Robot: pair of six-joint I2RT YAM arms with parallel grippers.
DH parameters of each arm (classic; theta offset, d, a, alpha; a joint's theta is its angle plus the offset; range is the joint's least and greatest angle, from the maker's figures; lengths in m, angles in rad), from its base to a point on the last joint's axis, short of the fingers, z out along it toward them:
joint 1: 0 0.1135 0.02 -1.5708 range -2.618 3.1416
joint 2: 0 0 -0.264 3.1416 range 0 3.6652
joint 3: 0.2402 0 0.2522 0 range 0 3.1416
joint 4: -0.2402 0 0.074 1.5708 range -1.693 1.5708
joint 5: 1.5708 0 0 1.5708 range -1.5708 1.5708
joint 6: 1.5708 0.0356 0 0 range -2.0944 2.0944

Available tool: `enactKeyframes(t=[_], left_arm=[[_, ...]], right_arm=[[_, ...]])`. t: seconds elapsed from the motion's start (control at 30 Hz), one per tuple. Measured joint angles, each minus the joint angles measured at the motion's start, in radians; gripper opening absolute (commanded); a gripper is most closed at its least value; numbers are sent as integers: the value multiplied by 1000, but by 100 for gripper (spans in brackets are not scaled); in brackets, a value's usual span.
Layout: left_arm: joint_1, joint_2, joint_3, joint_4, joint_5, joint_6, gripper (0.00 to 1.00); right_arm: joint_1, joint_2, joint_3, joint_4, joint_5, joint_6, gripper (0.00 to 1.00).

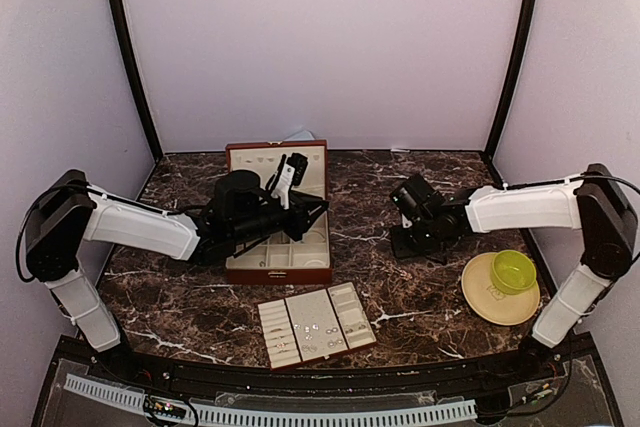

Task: Organize the mixed jewelry
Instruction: Adjust the necklace at the center of the board.

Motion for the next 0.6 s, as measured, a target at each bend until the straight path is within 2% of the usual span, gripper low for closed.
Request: enactKeyframes(t=[0.2,0.6], left_arm=[[0,0,0,0,0,-2,20],[0,0,0,-2,-2,-4,20]], right_arm=[[-11,74,33,26,-31,-92,28],[-11,143,42,42,-64,-163,19]])
